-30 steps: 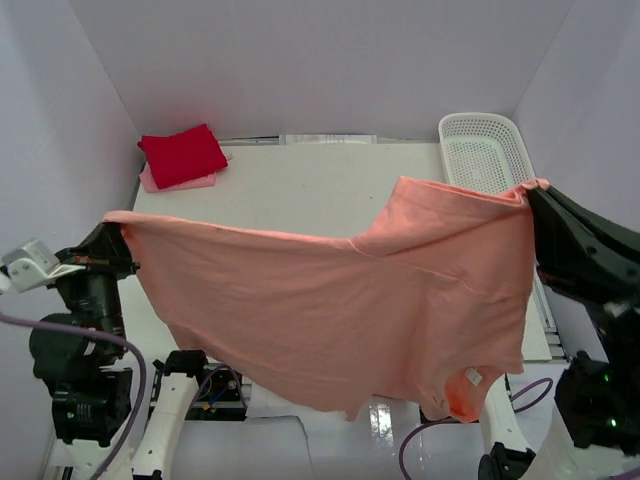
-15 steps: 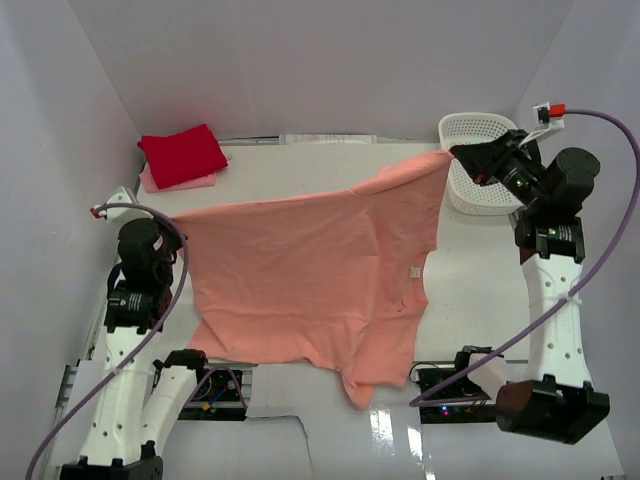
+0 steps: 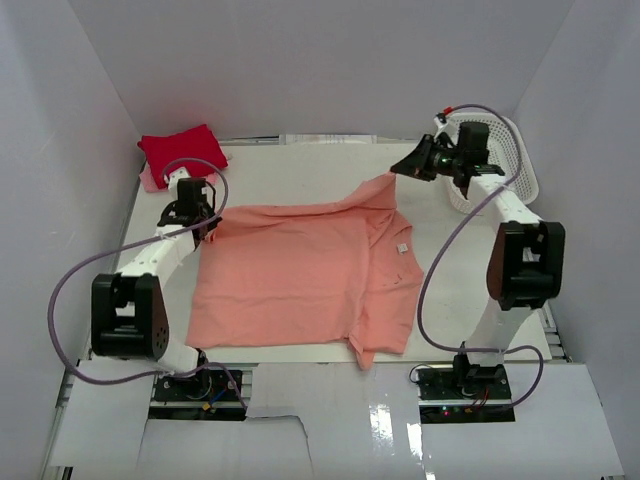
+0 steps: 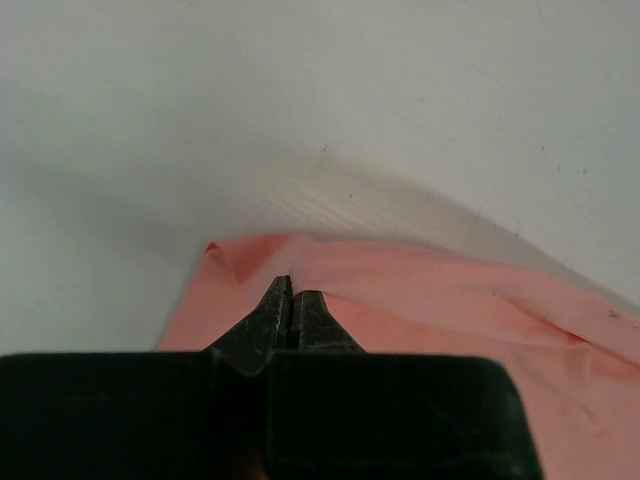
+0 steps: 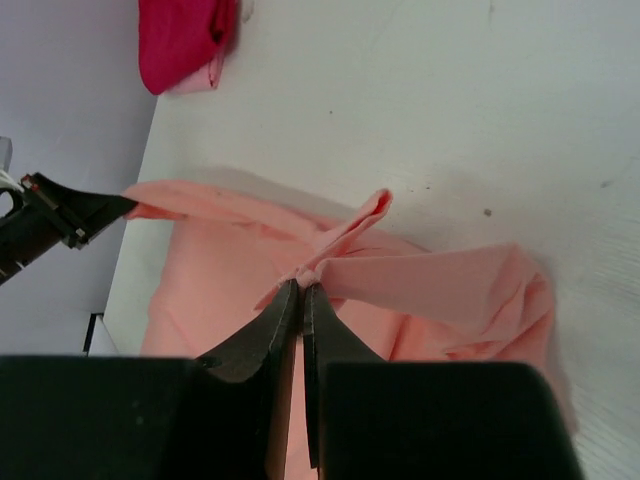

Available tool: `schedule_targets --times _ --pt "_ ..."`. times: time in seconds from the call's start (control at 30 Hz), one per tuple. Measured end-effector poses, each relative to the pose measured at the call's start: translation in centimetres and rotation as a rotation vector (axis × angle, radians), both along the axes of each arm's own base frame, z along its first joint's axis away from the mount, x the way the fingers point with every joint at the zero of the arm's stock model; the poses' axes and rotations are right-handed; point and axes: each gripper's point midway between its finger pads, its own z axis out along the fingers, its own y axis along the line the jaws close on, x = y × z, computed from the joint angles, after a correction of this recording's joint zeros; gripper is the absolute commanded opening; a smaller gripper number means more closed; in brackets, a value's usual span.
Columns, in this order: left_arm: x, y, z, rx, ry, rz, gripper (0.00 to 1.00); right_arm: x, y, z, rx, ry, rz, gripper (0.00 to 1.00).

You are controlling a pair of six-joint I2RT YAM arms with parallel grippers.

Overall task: Fold and stack the t-shirts
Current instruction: Flatten out the tshirt

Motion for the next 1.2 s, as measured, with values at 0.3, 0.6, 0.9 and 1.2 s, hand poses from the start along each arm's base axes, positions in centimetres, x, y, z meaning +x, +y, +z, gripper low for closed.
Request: schedule_targets --times 0.3,0.6,0.9,1.2 --pt "6.7 -0.3 -3.1 0.010 0.038 -0.002 0.00 6.6 6.5 -6.8 -0.050 0.088 0.120 0.08" --pt "12.7 0.2 -1.2 0.052 -0.020 0.013 0.00 12.5 6.2 -5.2 -0.108 -0.022 0.066 0.08" --pt "13.6 0.8 -1.3 0.065 -0.018 0.031 0.00 12.7 5.2 -8.8 -0.136 0.007 0.023 0.08" --pt "13.1 1.7 -3.6 0.060 0.032 0.055 0.00 12.7 3.3 -11.8 -0.120 0.039 -0.011 0.08"
